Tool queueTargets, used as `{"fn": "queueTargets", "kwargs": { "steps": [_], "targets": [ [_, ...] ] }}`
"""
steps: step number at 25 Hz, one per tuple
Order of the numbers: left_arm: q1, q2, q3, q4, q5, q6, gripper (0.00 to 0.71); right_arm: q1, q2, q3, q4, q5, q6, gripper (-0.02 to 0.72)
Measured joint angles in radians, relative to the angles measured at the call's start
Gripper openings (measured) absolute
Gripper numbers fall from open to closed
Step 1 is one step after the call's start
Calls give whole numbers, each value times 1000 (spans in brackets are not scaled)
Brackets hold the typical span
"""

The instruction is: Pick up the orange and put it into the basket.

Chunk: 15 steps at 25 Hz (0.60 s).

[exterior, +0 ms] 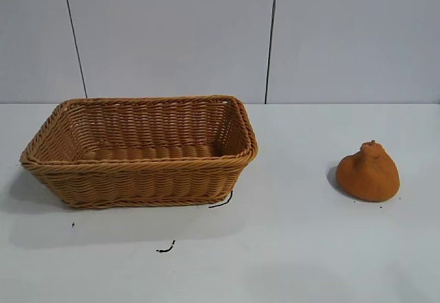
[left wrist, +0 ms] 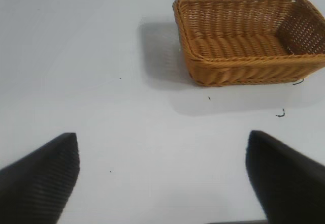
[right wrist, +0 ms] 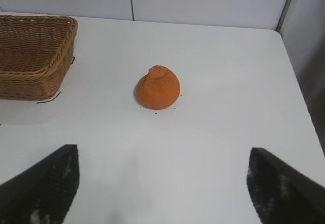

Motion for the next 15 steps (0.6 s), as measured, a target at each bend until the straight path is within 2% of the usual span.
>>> {"fn": "queueTargets", "kwargs": {
  "steps": [6,11,15],
  "targets": [
    [0,0,0,0,0,0,639,0,52,-32,0,-14,0,643],
    [0,0,0,0,0,0,639,0,366,-175,-8,-27,0,643],
    [0,0,0,0,0,0,639,0,672,-325,14,-39,0,643]
  ]
}}
